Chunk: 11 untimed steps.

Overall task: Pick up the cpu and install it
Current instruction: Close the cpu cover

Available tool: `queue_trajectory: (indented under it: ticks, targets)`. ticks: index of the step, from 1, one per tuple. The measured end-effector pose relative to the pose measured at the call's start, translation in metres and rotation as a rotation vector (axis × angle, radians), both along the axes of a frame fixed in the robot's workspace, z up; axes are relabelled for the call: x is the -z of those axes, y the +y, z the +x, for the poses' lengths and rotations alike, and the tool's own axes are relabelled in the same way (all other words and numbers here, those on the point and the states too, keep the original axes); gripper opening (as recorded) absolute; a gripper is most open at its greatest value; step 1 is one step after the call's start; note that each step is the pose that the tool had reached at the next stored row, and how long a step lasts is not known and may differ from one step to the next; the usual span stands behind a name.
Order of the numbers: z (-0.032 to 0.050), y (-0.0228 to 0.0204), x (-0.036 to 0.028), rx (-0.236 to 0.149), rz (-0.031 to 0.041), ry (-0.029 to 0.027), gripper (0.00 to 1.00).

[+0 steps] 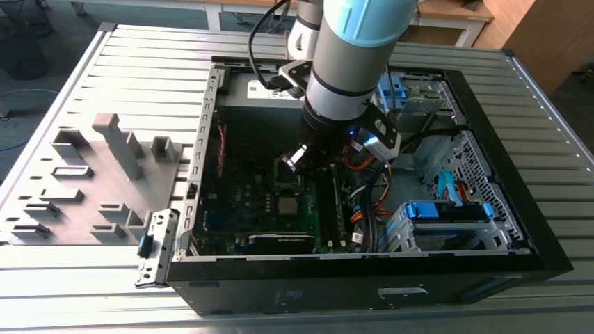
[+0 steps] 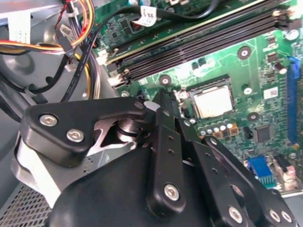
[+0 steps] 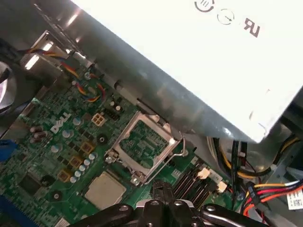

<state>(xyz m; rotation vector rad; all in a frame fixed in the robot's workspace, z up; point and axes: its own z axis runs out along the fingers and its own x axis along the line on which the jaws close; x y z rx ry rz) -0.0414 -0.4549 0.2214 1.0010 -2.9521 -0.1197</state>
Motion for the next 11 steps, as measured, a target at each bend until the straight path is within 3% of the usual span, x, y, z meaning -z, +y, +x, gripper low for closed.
queue_trajectory:
  ticks: [4, 6, 11]
  targets:
    - [0.0031, 0.0062, 0.0027, -0.001, 0.0007, 0.0000, 0.11]
    - [0.0044, 0.0089, 0.0070, -0.001, 0.0007, 0.0000, 0.11]
    - [0.0044, 0.0110, 0.0094, -0.001, 0.0038, 0.0000, 0.11]
